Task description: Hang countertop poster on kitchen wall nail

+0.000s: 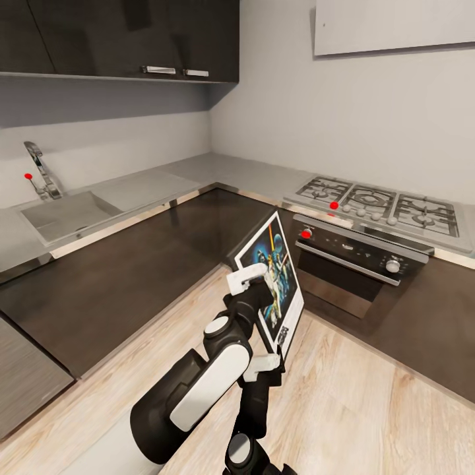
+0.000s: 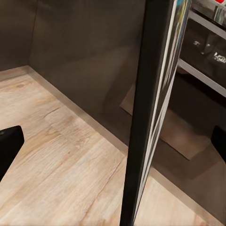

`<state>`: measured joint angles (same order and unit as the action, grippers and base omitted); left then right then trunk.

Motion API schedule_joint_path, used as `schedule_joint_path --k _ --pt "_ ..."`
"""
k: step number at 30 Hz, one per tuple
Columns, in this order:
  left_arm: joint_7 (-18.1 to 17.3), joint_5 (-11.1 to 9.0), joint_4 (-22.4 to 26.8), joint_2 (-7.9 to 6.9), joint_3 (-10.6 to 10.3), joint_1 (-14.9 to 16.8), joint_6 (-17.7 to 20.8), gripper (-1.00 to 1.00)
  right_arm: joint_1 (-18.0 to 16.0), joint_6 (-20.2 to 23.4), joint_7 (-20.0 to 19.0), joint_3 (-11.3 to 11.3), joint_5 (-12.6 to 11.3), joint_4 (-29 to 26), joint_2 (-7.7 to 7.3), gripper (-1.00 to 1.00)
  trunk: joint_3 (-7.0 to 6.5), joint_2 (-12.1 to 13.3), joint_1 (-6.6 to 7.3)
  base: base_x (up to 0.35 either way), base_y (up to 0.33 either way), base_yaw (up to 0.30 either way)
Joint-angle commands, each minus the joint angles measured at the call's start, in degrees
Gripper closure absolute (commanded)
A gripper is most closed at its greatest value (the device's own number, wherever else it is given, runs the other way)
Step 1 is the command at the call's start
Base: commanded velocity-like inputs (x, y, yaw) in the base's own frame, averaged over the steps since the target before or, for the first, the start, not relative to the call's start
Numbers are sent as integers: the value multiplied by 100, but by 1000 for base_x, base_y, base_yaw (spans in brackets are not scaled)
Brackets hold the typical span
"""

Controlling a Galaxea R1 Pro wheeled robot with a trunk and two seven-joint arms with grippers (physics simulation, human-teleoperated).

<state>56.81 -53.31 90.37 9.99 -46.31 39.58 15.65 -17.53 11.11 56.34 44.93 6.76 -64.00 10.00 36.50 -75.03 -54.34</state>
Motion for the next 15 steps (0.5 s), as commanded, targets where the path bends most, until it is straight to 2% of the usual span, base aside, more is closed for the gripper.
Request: schedule_joint_path --k 1,15 --pt "43 -10 7 0 -4 6 39 100 -5 60 25 7 31 0 0 -100 5 -3 0 0 0 0" --pt "75 -13 7 0 -9 6 34 100 -7 44 26 -19 31 10 0 -100 5 -3 0 0 0 0"
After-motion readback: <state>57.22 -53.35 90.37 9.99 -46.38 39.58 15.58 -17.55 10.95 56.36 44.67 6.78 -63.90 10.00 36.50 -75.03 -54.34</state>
